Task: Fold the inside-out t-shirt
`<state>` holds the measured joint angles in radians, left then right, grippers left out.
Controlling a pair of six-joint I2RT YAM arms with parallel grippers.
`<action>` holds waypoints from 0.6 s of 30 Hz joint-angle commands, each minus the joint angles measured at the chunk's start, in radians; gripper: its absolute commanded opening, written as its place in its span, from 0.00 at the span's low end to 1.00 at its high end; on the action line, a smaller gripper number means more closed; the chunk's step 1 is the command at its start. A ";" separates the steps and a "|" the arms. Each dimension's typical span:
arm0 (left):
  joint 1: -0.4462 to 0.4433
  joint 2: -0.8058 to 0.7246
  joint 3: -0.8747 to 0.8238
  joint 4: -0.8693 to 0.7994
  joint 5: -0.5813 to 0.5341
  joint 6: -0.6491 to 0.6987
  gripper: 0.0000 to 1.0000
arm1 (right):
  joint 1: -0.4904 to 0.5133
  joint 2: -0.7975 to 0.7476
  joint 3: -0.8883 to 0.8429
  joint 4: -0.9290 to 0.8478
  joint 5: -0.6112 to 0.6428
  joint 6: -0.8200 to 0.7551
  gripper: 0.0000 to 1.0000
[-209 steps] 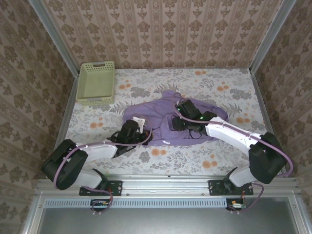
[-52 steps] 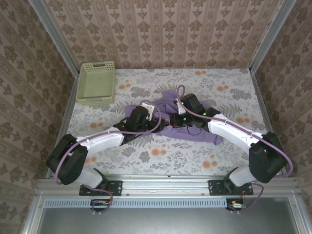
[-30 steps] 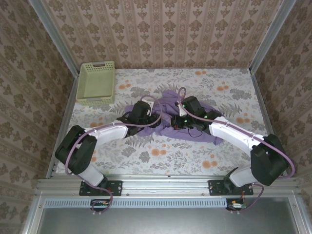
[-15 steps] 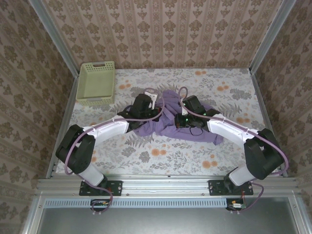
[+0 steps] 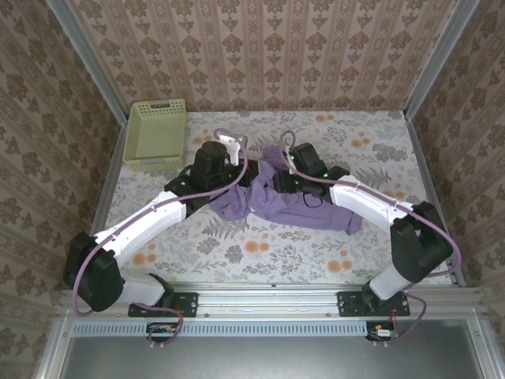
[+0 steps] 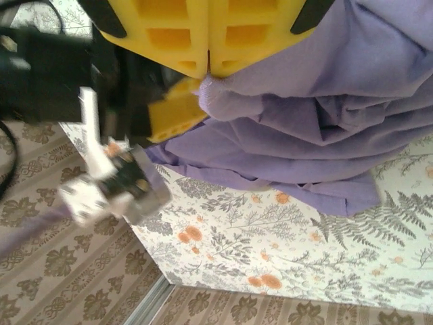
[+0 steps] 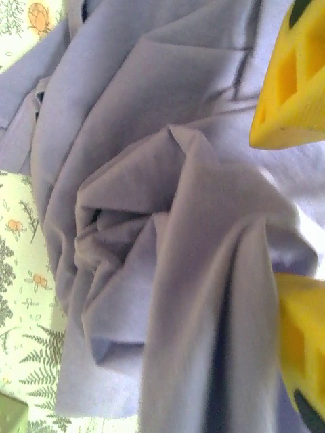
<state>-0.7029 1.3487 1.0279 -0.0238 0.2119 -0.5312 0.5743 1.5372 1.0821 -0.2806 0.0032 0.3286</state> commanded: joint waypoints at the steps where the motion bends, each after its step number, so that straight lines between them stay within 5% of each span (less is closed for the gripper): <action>1: 0.009 0.007 0.017 -0.014 0.027 -0.032 0.00 | 0.091 -0.119 -0.080 0.028 0.143 -0.021 0.63; 4: 0.014 -0.002 0.018 -0.013 0.027 -0.033 0.00 | 0.122 -0.132 -0.153 0.089 0.185 0.059 0.65; 10: 0.017 -0.005 0.013 -0.013 0.037 -0.045 0.00 | 0.165 -0.077 -0.178 0.182 0.209 0.118 0.44; 18: 0.016 -0.009 0.010 -0.007 0.035 -0.056 0.00 | 0.221 -0.041 -0.138 0.175 0.297 0.065 0.41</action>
<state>-0.6918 1.3567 1.0279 -0.0242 0.2325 -0.5694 0.7990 1.4689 0.9150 -0.1295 0.2352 0.4145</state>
